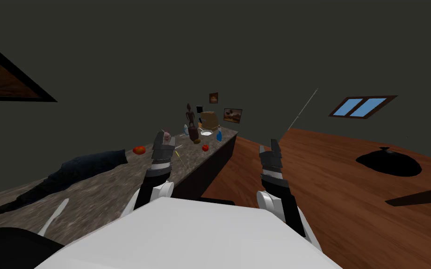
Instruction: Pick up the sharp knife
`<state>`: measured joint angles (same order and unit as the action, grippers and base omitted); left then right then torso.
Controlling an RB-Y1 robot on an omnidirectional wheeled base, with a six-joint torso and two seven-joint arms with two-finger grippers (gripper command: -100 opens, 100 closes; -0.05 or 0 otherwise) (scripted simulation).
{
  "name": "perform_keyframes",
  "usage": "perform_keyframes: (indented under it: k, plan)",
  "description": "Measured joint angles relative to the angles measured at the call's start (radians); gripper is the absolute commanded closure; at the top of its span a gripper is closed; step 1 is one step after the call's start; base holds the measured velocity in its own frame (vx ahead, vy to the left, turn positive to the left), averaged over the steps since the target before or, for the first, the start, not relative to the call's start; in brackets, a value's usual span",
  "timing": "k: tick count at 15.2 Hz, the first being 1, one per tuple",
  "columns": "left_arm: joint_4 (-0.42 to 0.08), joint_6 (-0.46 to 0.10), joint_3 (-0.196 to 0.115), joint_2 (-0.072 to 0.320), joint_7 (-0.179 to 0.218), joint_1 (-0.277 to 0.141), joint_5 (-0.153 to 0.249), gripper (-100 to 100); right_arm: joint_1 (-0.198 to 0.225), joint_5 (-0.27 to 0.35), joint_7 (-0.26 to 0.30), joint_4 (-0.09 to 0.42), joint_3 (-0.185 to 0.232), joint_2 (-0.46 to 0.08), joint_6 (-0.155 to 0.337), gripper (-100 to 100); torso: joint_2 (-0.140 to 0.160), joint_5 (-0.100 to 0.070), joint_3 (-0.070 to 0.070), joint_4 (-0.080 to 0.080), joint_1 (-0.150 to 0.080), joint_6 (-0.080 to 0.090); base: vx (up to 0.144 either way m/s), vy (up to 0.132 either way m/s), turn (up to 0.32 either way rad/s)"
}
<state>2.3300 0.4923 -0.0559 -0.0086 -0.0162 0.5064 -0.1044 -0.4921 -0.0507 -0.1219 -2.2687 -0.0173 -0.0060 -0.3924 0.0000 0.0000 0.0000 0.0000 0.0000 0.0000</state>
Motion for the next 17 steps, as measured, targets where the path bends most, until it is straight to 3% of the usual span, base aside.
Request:
perform_keyframes:
  k: [6, 17]
  plan:
    - [-0.013, -0.023, -0.001, 0.106, 0.008, 0.008, 0.027, -100, 0.0, 0.0, 0.0, 0.0, 0.0, 0.0, 0.0, 0, 0.002, 0.0, 0.001, 0.0, 0.001, 0.0, -0.022, 0.002, -0.07]
    - [-0.068, -0.102, -0.01, 0.321, 0.044, 0.043, 0.132, -100, 0.0, 0.0, 0.0, 0.0, 0.0, 0.0, 0.0, 0, 0.002, 0.001, 0.001, 0.0, 0.003, 0.0, -0.024, 0.027, -0.106]
